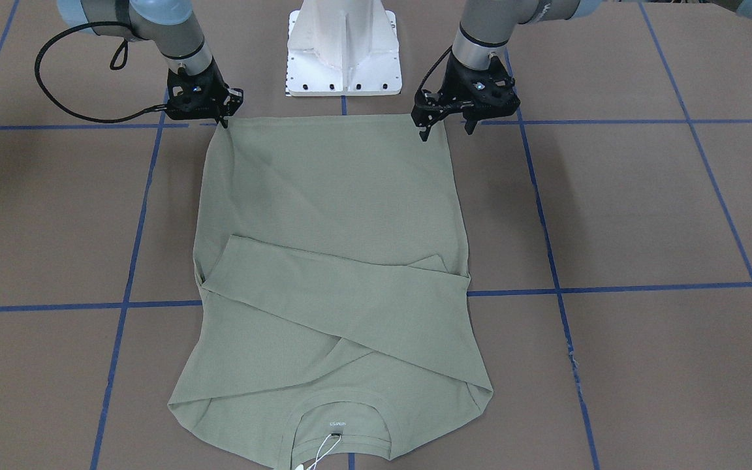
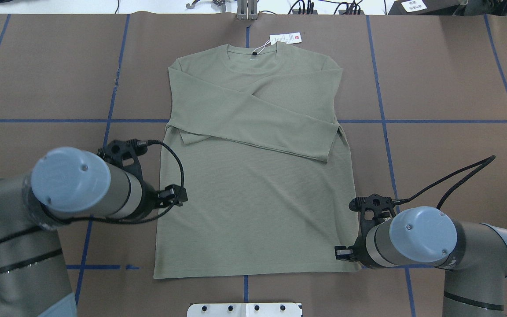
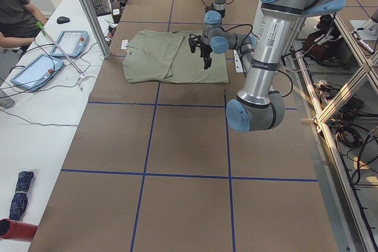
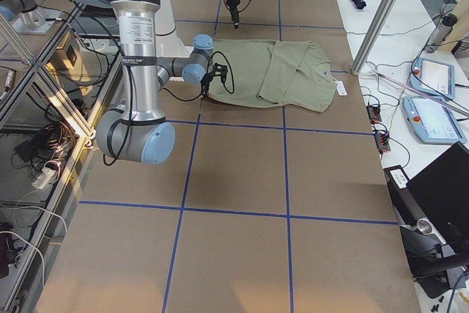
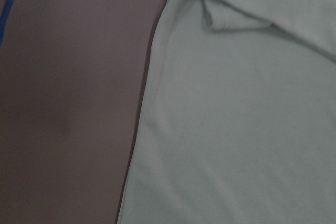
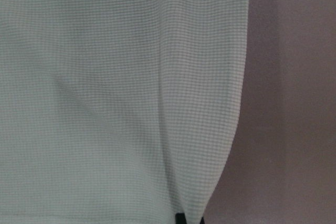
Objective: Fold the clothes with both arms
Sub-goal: 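Move the left gripper to the hem corner and grasp both hem corners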
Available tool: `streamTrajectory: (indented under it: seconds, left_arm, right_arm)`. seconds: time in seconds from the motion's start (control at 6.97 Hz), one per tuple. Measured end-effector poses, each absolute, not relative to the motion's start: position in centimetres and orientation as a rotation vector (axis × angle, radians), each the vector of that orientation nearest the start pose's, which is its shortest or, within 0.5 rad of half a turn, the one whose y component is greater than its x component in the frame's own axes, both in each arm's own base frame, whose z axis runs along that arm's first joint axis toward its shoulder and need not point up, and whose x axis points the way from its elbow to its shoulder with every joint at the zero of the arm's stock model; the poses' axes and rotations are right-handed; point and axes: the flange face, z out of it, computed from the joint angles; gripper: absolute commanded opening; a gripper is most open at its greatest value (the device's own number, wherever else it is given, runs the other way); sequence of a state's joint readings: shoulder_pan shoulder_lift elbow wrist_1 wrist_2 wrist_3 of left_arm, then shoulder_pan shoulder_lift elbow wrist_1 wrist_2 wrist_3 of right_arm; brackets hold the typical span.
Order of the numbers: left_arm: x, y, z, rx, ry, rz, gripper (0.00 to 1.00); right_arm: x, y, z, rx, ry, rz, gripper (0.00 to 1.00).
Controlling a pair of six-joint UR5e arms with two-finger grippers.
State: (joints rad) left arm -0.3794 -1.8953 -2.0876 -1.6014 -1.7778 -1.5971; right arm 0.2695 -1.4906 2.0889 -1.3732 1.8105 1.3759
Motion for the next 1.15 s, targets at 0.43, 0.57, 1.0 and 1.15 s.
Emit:
streamTrajectory:
  seconds: [0.43,0.57,1.0,1.15]
  left_arm:
    - [50.5,-22.8,29.6,-0.090,0.812,-0.300,0.83]
    - [51.3,-22.3,30.8,-0.093,0.786,-0.297,0.77]
    - [52.1,-22.0,32.2,-0.095,0.754,-0.291,0.33]
    - [52.1,-21.8,32.2,-0.095,0.754,-0.288,0.23]
  right_arm:
    - [-44.6,-23.8,35.3,-0.035,-0.840,-0.019,0.00]
    - [-44.6,-23.8,35.0,-0.035,-0.845,-0.020,0.00]
    - [-44.6,-24.0,34.6,-0.035,-0.853,-0.017,0.00]
    - [-44.5,-24.2,34.6,-0.034,-0.853,-0.014,0.00]
